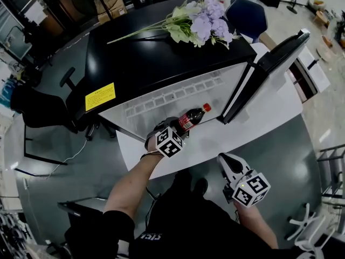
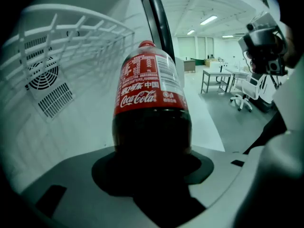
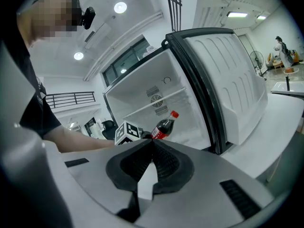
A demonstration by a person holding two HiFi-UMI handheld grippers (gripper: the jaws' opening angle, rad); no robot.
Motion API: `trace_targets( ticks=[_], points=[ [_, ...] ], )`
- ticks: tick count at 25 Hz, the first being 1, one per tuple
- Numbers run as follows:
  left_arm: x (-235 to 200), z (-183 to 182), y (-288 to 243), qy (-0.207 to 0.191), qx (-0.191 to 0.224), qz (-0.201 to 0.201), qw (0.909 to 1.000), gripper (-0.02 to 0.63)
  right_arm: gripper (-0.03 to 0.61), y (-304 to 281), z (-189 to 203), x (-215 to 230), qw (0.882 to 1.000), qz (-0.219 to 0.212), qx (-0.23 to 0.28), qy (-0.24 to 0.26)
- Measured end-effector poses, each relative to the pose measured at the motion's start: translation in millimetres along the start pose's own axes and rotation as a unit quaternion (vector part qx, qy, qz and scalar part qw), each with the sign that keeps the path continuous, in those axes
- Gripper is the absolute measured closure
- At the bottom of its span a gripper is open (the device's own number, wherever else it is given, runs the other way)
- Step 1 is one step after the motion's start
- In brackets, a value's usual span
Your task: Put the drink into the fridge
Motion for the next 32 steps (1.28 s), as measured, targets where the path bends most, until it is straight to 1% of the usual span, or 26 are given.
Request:
trace_targets(
  ticks=[3, 5, 11, 17, 26, 30, 32],
  points=[
    [-1.2, 5.8, -12.8, -0.027, -0.020, 0.004, 0.9994, 0.353, 0.564, -1.2, 3.5, 0.9, 1.000, 0.001, -0.006, -0.005],
    [-1.4, 8.8, -20.5, -0.038, -0.034, 0.008, 0.9987, 0.353, 0.563, -1.5, 4.4, 1.8, 1.000, 0.003, -0.007, -0.006],
    [-2.6, 12.7, -34.9, -0.057, -0.060, 0.026, 0.9962, 0.351, 0.563, -1.1, 5.8, 4.3, 1.000, 0.008, -0.009, -0.010],
    [-3.7, 20.4, -48.2, -0.079, -0.085, 0.030, 0.9928, 0.351, 0.563, -0.8, 9.6, 7.2, 1.000, 0.011, -0.006, -0.018],
    [-3.0, 18.5, -53.2, -0.101, -0.099, 0.056, 0.9883, 0.347, 0.563, -5.3, 13.0, 8.4, 1.000, 0.006, -0.010, -0.022],
    [-1.5, 21.9, -56.5, -0.112, -0.104, 0.055, 0.9867, 0.342, 0.563, -6.4, 13.2, 8.6, 1.000, 0.004, -0.010, -0.022],
    [-1.4, 22.7, -57.0, -0.107, -0.102, 0.054, 0.9875, 0.335, 0.563, -5.3, 13.6, 9.2, 1.000, 0.006, -0.010, -0.023]
  ],
)
Point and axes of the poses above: the fingertips, and each gripper's own axes: y backward along the fingers, x to its right, z out of its underside, the point moved 7 cm from there along y, backward along the fingers, and after that the axes turned 14 degrees about -z, right-handed, at the moved point
